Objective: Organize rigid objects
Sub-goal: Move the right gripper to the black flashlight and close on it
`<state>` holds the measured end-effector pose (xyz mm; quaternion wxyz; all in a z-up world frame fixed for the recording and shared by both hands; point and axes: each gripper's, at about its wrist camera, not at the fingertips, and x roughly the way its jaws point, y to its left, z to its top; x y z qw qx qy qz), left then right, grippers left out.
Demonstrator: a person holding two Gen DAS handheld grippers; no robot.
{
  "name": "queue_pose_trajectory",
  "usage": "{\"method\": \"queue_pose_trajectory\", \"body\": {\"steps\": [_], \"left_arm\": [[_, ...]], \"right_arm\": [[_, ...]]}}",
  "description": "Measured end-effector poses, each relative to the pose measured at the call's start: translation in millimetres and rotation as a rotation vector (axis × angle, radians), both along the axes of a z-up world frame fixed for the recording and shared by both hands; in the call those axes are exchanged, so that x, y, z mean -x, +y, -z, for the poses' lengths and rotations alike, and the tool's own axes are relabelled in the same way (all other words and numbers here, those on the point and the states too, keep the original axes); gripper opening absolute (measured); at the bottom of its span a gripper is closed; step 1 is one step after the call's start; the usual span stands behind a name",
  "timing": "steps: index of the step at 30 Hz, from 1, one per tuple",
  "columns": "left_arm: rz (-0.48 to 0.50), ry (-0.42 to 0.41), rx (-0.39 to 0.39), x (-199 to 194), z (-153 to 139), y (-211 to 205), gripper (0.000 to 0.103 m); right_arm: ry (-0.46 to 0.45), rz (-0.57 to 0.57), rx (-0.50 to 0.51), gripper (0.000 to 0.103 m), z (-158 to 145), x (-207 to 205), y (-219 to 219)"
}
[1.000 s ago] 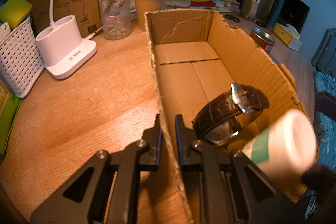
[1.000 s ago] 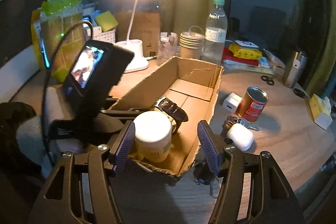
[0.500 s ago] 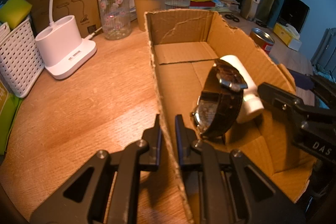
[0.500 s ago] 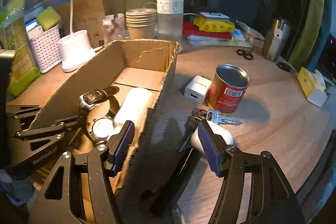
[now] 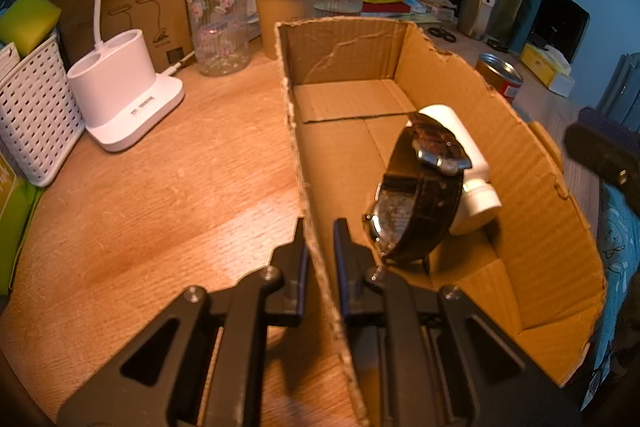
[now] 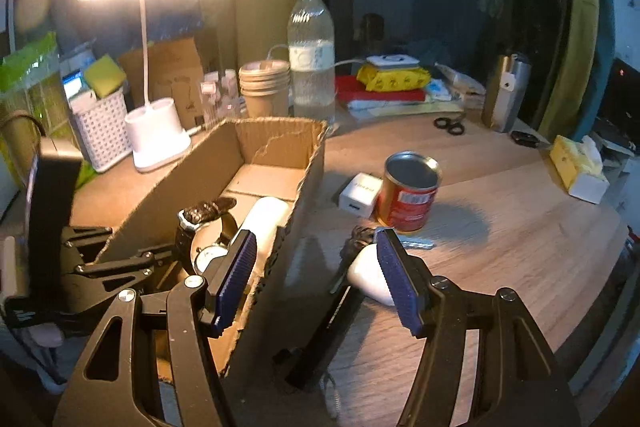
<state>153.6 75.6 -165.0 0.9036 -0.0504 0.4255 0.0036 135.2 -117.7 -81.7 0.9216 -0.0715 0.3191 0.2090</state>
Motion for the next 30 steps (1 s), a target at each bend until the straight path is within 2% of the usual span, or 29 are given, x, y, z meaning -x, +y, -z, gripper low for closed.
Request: {"method": "queue_pose_trajectory", "body": {"steps": [6, 14, 30], "left_arm": [[0.000, 0.000, 0.001, 0, 0, 0, 0.013], [-0.001, 0.000, 0.001, 0, 0, 0, 0.013], [-0.001, 0.000, 0.001, 0, 0, 0, 0.013]], "right_arm": [[-0.017, 0.042, -0.003, 0.066, -5, 2, -20], [0.009, 0.105, -0.013, 0.066, 7, -3, -44], [0.116, 0.058, -0.002, 0.066, 45, -3, -31]]}}
